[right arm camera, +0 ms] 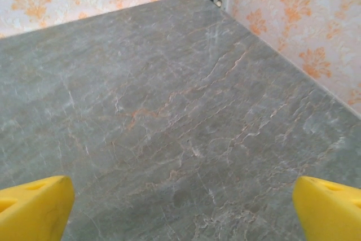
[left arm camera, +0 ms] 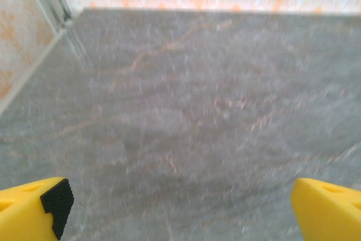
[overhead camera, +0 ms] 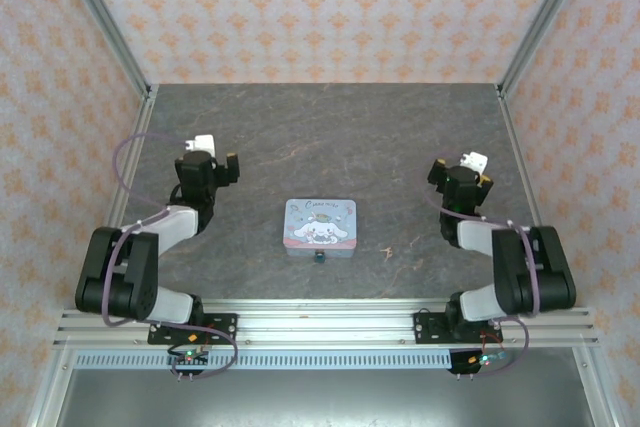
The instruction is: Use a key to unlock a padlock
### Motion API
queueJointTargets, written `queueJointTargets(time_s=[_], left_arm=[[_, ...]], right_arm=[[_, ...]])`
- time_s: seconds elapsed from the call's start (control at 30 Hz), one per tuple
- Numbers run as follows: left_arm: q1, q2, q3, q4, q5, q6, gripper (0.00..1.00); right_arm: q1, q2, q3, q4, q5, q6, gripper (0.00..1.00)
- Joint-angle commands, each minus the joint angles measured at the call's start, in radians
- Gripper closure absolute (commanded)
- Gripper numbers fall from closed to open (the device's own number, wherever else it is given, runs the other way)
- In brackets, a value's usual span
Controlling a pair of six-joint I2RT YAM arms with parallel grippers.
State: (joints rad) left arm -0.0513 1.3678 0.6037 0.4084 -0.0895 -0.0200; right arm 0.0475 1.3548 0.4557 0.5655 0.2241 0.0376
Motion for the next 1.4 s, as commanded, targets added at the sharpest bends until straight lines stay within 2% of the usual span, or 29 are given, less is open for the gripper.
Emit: queueJointTargets(time_s=[0.0, 0.1, 0.27, 0.33, 0.4, 0.53, 0.7, 0.8, 0.97, 1.13, 1.37], left_arm=[[0.004, -0.062, 0.088, -0.225, -0.033, -0.084, 0.00], [0.001, -0.082, 0.163, -0.375, -0.042, -0.212, 0.00], [-0.033, -0.113, 0.280, -0.638, 0.017, -0.414, 0.00], [-0.061, -0.124, 0.313, -0.744, 0.055, -0.461, 0.00], [-0.096, -0.135, 0.322, -0.821, 0.100, -0.498, 0.00], [-0.168, -0.178, 0.248, -0.885, 0.221, -0.588, 0.00], [-0.263, -0.285, 0.074, -0.820, 0.327, -0.719, 0.00], [-0.337, -0.329, 0.012, -0.775, 0.345, -0.771, 0.02], [-0.422, -0.307, -0.027, -0.699, 0.362, -0.805, 0.06], [-0.466, -0.228, -0.011, -0.622, 0.394, -0.822, 0.16], [-0.514, -0.109, 0.031, -0.547, 0.409, -0.828, 0.29]], right_arm=[[-0.011, -0.082, 0.129, -0.291, -0.007, 0.104, 0.01], [-0.012, -0.131, 0.182, -0.415, -0.147, 0.222, 0.01], [-0.014, -0.231, 0.154, -0.416, -0.393, 0.415, 0.01], [-0.013, -0.258, 0.113, -0.361, -0.549, 0.505, 0.01], [-0.006, -0.261, 0.097, -0.378, -0.631, 0.592, 0.01], [0.081, -0.263, 0.115, -0.552, -0.739, 0.600, 0.14], [0.283, -0.294, 0.096, -0.704, -0.706, 0.638, 0.26], [0.410, -0.305, 0.057, -0.696, -0.652, 0.698, 0.29], [0.547, -0.307, 0.026, -0.640, -0.588, 0.785, 0.34], [0.602, -0.260, 0.032, -0.597, -0.566, 0.826, 0.42], [0.631, -0.148, 0.063, -0.530, -0.560, 0.852, 0.63]])
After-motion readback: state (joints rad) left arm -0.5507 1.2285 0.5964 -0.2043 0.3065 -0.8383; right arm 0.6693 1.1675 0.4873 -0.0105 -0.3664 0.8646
